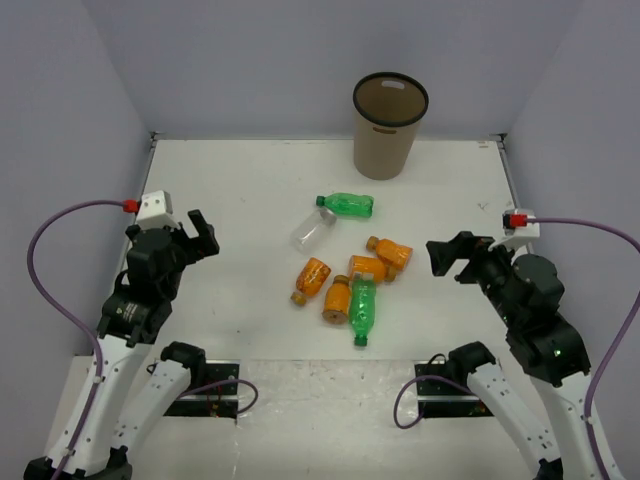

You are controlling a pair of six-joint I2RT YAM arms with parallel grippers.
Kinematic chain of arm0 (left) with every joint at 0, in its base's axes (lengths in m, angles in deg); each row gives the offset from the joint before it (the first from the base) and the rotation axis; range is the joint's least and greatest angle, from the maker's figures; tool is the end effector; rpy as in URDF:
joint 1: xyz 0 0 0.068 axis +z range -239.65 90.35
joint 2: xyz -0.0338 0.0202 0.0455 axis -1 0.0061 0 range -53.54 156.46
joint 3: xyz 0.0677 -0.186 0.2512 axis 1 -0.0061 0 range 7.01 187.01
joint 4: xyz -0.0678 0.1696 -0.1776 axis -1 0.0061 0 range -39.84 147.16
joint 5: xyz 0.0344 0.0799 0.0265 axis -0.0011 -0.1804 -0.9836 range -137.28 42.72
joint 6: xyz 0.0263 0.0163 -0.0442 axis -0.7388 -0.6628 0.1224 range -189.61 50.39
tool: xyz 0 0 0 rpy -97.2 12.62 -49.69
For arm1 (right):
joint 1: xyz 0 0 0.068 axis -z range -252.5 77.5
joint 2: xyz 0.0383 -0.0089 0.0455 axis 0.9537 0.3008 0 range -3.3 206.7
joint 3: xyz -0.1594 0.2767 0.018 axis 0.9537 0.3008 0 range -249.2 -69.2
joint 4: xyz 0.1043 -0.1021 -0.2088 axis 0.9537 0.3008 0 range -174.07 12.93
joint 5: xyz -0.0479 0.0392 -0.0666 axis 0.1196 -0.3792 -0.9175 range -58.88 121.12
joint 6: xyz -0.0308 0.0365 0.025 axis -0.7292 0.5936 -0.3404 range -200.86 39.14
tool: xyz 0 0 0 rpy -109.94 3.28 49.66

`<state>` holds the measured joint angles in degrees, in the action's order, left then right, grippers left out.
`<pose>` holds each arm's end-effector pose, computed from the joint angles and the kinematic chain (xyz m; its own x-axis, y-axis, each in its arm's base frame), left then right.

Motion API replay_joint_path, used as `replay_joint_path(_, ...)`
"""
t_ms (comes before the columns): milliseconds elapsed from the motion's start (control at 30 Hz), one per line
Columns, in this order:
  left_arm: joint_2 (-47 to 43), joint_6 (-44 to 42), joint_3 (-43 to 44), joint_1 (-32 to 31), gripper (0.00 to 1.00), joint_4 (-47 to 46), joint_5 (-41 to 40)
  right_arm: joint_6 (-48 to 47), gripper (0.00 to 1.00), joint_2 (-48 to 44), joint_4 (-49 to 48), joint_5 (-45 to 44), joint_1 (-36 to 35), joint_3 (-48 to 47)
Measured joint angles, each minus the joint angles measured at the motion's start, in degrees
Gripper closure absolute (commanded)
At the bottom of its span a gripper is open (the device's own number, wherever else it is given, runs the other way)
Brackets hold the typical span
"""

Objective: Put the plastic bottles in the bin

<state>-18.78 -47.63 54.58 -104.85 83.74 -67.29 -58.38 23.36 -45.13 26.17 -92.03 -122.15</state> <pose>0.0829 -0.0099 0.3647 -0.2941 -0.2845 -0.9124 -0.1858 0.9535 -0.2374 0.0335 0.0086 0.3889 -0.2878 0.3022 -0.9088 -0.1556 0.9216 0.3557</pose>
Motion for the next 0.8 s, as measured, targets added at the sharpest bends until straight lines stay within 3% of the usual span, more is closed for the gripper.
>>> replay_joint_path(367, -0.9, 0.0, 0.0, 0.0, 0.0, 0.0, -0.2, 2.9, 0.01, 0.9, -4.8, 3.5, 0.0, 2.1)
replay_joint_path(567, -1.0, 0.0, -0.1, 0.0, 0.0, 0.0, -0.1, 10.1, 0.01, 11.9, -15.1, 14.6, -1.1, 4.5)
replay_joint_path(633, -1.0, 0.0, -0.2, 0.0, 0.0, 0.0, -0.1, 13.6, 0.01, 18.8, -18.2, 14.2, -5.4, 4.9)
replay_joint_path(800, -1.2, 0.0, -0.3, 0.0, 0.0, 0.0, -0.1, 20.5, 0.01, 38.8, -18.1, 1.3, -21.9, 0.8)
